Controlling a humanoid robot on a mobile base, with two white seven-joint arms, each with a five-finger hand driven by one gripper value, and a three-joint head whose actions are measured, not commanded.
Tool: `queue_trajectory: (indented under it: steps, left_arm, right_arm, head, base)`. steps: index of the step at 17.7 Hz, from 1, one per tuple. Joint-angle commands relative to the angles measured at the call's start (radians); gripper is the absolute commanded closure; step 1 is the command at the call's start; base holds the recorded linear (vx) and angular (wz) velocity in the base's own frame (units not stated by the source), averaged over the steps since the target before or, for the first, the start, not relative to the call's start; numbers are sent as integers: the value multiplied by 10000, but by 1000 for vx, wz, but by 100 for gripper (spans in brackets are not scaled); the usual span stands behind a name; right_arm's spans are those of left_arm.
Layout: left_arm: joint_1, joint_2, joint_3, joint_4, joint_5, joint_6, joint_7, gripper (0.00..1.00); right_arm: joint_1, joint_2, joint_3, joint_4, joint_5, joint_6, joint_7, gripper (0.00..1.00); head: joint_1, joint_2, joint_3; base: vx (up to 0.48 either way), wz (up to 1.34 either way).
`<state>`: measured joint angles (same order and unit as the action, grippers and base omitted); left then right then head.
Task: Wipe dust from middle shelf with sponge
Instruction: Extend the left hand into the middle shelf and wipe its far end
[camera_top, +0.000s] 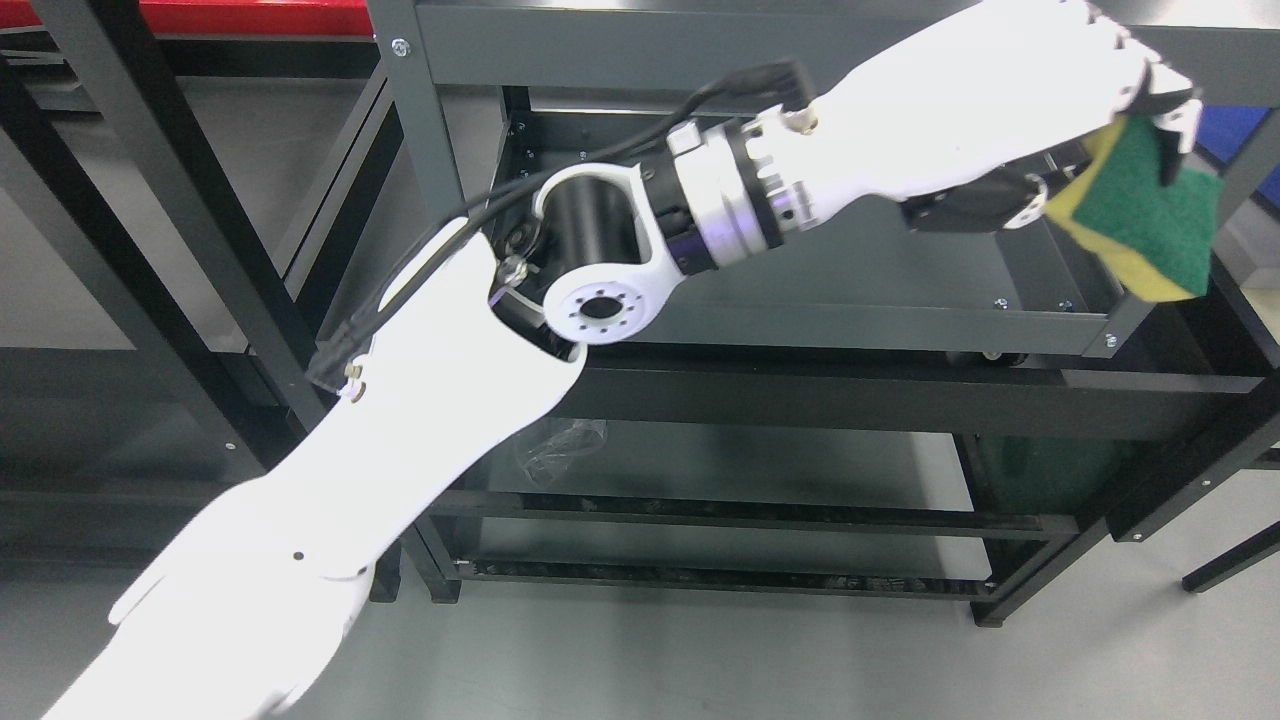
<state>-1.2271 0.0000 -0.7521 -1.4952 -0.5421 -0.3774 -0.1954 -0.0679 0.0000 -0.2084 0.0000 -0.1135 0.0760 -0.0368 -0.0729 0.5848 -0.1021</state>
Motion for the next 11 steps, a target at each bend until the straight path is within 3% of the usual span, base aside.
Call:
queue_trajectory:
  steps: [1,4,7,11]
  left_arm:
    - [-1412,175,-1637,1512,-1726,31,1046,100]
    - [-1397,175,-1484,2172,-1804,-15,1325,100]
    - [-1289,175,-459,2527,-1804,-229,1371,100]
    - [-418,175,814,2359,-1881,-1209,746,100]
  right_arm:
    - [-12,-175,-2,-175,0,7,0,0]
    - [4,-175,13,-175,0,7,0,0]
    - [4,-175,-2,-175,0,7,0,0]
    - [-12,-175,-2,-175,0,7,0,0]
  head:
    - [0,0,0]
    - [0,0,0]
    - [0,0,0]
    - [0,0,0]
  base:
    - [0,0]
    - [0,0]
    - [0,0]
    - [0,0]
